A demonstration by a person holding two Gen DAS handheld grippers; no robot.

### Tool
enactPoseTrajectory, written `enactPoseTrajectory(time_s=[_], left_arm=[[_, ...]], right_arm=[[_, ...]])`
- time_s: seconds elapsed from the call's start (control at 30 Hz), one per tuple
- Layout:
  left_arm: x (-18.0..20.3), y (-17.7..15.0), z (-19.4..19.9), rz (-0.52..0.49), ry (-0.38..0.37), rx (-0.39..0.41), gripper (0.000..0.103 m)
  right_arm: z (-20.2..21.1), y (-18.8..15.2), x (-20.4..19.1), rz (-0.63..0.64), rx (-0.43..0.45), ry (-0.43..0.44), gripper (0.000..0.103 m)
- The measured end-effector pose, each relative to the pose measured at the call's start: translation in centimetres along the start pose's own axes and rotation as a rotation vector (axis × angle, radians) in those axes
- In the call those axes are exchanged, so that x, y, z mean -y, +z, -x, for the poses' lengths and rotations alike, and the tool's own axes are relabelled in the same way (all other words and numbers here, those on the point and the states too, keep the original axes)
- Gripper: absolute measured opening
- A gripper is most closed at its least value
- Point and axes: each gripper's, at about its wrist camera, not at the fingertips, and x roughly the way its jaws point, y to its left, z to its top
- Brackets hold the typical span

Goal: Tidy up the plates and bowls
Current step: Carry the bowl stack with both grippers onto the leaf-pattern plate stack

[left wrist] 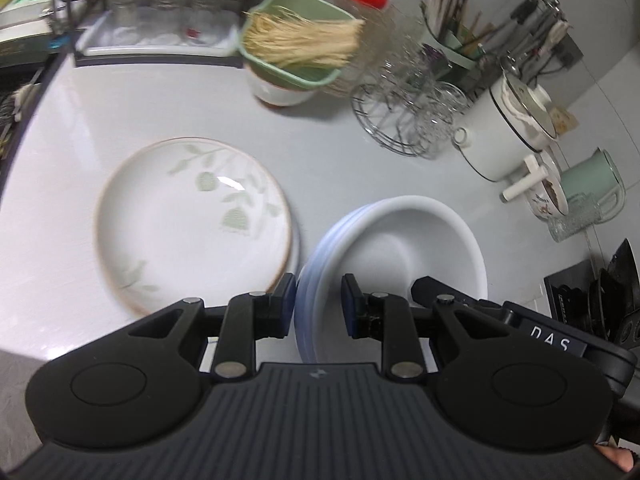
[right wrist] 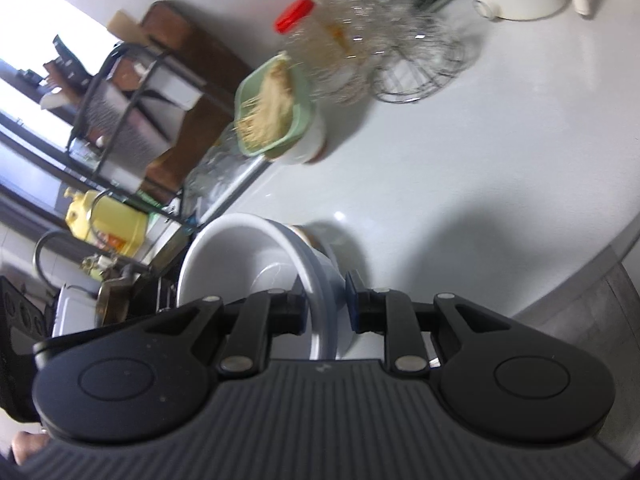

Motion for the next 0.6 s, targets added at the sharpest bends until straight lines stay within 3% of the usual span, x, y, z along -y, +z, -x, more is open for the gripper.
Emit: enactPoseTrajectory(time_s=[0.33,0.6], left_arm=[[-4.5,-0.6,3.0,0.104,0.041,0.041,0.028],[-8.4,-0.4,0.8,0.161,0.038,-0.015,0.029]], right_arm=[[-1.9,-0.8,-4.1,0.087,-0.058,0.059,0.023],[-5.6,-1.2,-6.4,0.145,-0.113,0.010,0.023]])
